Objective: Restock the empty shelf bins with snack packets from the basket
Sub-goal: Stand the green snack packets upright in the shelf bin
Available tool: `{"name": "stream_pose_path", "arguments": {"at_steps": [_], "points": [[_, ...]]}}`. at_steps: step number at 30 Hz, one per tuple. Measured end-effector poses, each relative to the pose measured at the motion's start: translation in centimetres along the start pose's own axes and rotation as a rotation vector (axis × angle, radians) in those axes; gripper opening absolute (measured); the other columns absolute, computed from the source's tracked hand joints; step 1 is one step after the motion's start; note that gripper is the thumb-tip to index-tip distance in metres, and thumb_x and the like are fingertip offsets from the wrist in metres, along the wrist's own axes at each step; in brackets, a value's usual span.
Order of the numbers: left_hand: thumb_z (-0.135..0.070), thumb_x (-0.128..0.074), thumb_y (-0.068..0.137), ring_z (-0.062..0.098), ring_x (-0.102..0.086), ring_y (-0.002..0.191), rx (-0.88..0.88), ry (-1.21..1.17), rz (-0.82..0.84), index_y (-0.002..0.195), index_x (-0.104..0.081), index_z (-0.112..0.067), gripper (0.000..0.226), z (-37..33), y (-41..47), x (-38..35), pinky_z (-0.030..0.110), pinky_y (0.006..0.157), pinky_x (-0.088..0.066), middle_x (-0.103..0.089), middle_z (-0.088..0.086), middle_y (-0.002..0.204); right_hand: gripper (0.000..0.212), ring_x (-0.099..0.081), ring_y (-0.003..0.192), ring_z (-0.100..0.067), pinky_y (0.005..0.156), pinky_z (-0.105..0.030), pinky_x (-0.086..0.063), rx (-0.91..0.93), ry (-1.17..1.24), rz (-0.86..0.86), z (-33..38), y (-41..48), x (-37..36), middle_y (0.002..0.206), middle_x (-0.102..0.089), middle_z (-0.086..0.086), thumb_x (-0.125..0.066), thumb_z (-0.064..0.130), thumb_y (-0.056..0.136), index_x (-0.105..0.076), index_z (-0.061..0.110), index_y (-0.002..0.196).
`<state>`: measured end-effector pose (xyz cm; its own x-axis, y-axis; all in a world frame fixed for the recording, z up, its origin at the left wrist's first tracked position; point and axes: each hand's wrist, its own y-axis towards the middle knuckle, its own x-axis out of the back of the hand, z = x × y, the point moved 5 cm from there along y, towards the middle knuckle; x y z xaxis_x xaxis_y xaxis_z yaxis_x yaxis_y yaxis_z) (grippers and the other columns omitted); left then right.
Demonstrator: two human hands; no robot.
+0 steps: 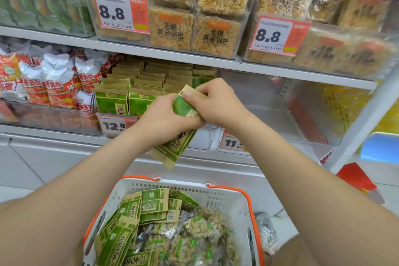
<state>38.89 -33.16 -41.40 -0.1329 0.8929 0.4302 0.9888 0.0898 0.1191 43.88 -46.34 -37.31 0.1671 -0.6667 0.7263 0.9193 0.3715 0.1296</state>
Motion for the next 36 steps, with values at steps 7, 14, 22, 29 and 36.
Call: {"name": "stream_pose_path", "arguments": {"at_steps": [7, 14, 22, 29, 36], "points": [[-0.057, -0.093, 0.065, 0.008, -0.066, 0.089, -0.133, 0.113, -0.18, 0.108, -0.058, -0.03, 0.062, 0.1, 0.6, -0.3, 0.035, 0.07, -0.05, -0.068, -0.011, 0.1, 0.024, -0.066, 0.083, -0.023, 0.071, -0.034, -0.054, 0.044, -0.095, -0.099, 0.1, 0.7, 1.8, 0.068, -0.071, 0.002, -0.076, 0.034, 0.093, -0.08, 0.017, 0.077], [-0.042, -0.102, 0.059, -0.003, -0.066, 0.095, -0.189, -0.013, -0.129, 0.123, -0.049, -0.025, 0.085, -0.8, 0.7, 0.7, 0.022, 0.074, -0.053, -0.068, -0.015, 0.109, 0.027, -0.06, 0.066, -0.009, 0.058, -0.028, -0.043, 0.215, -0.201, -0.038, 2.1, 0.0, 2.5, 0.066, -0.068, 0.004, -0.075, 0.038, 0.093, -0.073, 0.019, 0.073], [-0.056, -0.087, 0.071, 0.028, -0.042, 0.114, -0.359, 0.697, -0.239, 0.143, -0.041, -0.017, 0.093, 0.3, 1.2, -1.0, 0.045, 0.094, -0.045, -0.037, 0.005, 0.132, 0.011, -0.062, 0.09, -0.033, 0.066, -0.035, -0.043, 0.276, -0.461, -0.432, 3.8, -1.3, 5.7, 0.087, -0.067, 0.0, -0.069, 0.033, 0.096, -0.065, 0.026, 0.089], [-0.038, -0.077, 0.084, 0.033, -0.04, 0.121, -0.268, 0.944, -0.246, 0.142, -0.045, -0.019, 0.069, 1.3, 1.6, -0.7, 0.048, 0.095, -0.04, -0.036, 0.007, 0.141, 0.014, -0.066, 0.092, -0.035, 0.072, -0.041, -0.054, 0.39, -0.556, -0.423, 1.9, 0.4, 5.1, 0.096, -0.076, -0.003, -0.066, 0.03, 0.099, -0.074, 0.021, 0.107], [-0.045, -0.069, 0.087, 0.034, -0.038, 0.123, -0.266, 1.032, -0.324, 0.129, -0.058, -0.018, 0.051, 1.2, 2.1, 0.2, 0.052, 0.096, -0.035, -0.047, 0.006, 0.136, 0.019, -0.068, 0.094, -0.03, 0.072, -0.041, -0.056, 0.488, -0.542, -0.403, 2.2, 1.9, 2.6, 0.098, -0.077, 0.001, -0.066, 0.029, 0.098, -0.075, 0.025, 0.114]]}}
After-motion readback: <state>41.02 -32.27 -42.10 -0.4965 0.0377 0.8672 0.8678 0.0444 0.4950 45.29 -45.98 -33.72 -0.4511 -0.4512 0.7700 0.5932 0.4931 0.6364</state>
